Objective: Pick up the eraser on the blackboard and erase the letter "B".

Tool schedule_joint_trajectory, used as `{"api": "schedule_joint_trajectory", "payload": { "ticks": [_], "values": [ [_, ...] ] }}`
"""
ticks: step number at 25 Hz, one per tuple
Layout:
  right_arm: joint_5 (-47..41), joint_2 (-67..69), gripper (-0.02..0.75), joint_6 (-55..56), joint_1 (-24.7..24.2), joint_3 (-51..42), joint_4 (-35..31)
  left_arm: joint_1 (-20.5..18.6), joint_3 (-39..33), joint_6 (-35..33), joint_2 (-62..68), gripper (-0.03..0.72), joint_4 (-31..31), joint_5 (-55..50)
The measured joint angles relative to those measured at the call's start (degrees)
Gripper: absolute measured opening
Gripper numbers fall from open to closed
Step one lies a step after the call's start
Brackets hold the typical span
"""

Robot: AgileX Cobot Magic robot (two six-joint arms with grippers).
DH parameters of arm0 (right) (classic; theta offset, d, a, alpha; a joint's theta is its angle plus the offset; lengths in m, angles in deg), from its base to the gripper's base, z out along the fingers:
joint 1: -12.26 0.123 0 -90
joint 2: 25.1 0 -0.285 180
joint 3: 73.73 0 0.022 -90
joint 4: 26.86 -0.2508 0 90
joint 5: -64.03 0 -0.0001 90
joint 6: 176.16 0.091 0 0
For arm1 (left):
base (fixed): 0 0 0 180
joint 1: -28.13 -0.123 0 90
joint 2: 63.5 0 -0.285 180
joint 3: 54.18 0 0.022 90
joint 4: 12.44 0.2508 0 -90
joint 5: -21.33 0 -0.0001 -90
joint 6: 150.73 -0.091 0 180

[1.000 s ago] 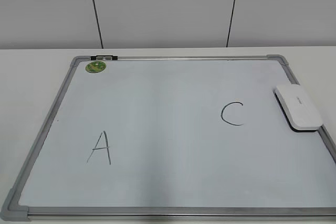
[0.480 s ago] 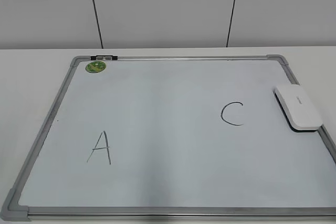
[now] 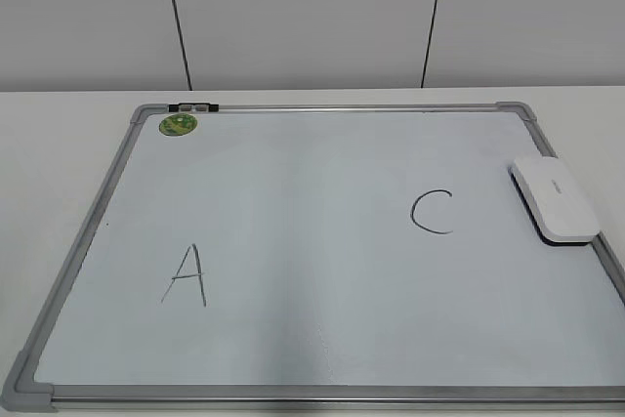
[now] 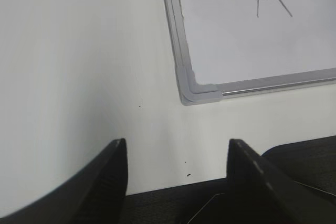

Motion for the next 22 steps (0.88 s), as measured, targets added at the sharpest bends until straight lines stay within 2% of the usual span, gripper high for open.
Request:
{"api": "schedule_joint_trajectory", "payload": {
  "ticks": [13, 22],
  "values": [
    [0.0, -0.7, 0.587, 0.0, 0.0, 0.0, 0.0, 0.0, 0.0, 0.1, -0.5, 0.442, 0.0, 0.0],
    [0.1, -10.7, 0.587, 0.0, 0.0, 0.0, 0.4, -1.6, 0.0, 0.1, -14.3, 0.442, 0.0, 0.0]
  ]
}}
